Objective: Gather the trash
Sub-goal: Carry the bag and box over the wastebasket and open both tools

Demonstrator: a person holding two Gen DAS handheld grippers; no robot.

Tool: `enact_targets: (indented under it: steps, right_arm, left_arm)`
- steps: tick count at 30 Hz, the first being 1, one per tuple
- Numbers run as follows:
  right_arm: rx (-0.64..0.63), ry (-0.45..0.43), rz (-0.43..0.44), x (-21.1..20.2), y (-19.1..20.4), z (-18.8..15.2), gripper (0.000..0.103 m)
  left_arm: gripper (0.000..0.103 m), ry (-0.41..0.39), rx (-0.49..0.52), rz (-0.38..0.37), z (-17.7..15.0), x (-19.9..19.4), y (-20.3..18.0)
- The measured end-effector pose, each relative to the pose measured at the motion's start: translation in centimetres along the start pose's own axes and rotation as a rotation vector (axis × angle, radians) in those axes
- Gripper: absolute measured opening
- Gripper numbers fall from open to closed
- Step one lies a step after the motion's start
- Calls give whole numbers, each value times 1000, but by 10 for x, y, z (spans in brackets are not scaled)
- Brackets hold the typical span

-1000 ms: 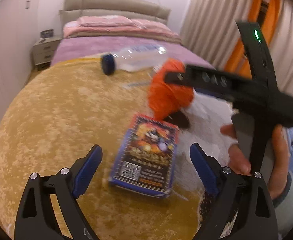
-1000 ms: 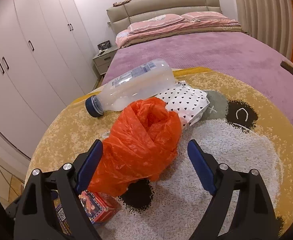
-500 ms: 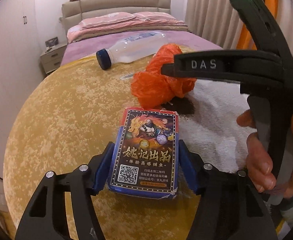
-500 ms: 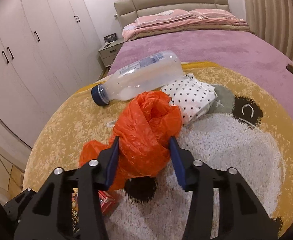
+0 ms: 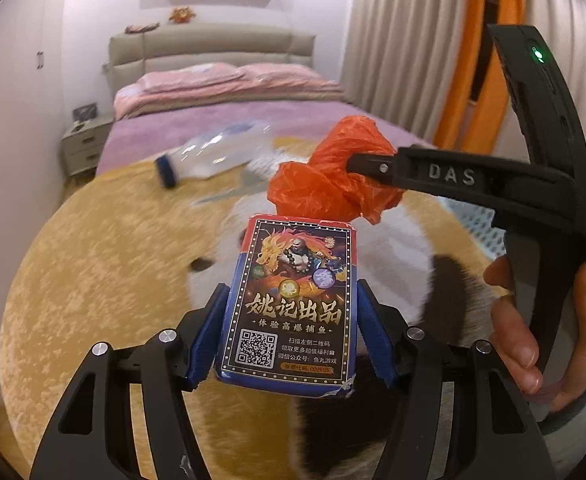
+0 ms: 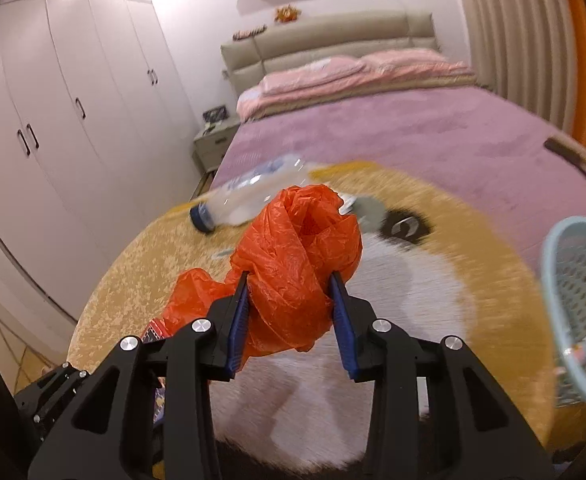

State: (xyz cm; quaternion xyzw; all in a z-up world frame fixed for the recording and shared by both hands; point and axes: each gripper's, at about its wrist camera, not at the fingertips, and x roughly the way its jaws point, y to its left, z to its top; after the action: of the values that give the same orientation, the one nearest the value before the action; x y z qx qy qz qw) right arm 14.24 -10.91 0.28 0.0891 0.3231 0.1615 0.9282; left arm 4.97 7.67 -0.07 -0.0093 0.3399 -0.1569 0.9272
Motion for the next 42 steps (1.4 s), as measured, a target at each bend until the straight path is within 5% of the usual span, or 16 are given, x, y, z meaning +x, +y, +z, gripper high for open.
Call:
enact_targets:
  steps: [12,19,31,42]
  right_arm:
    - [46,-191,-156,-108,-70,12,35]
    - [122,-246,-312,-150,-141,17,35]
    - [356,-153,-463,-152,-284,15,35]
    - [446,-88,-536,-126,-335,0,44]
  left_arm:
    - [60,-153,63,-142,40,-13,-87]
    - [60,-166,108,-220,72,12,-144]
    - [61,-73,130,-352,112,105,-233]
    - [65,88,130,-413,116,177,-263]
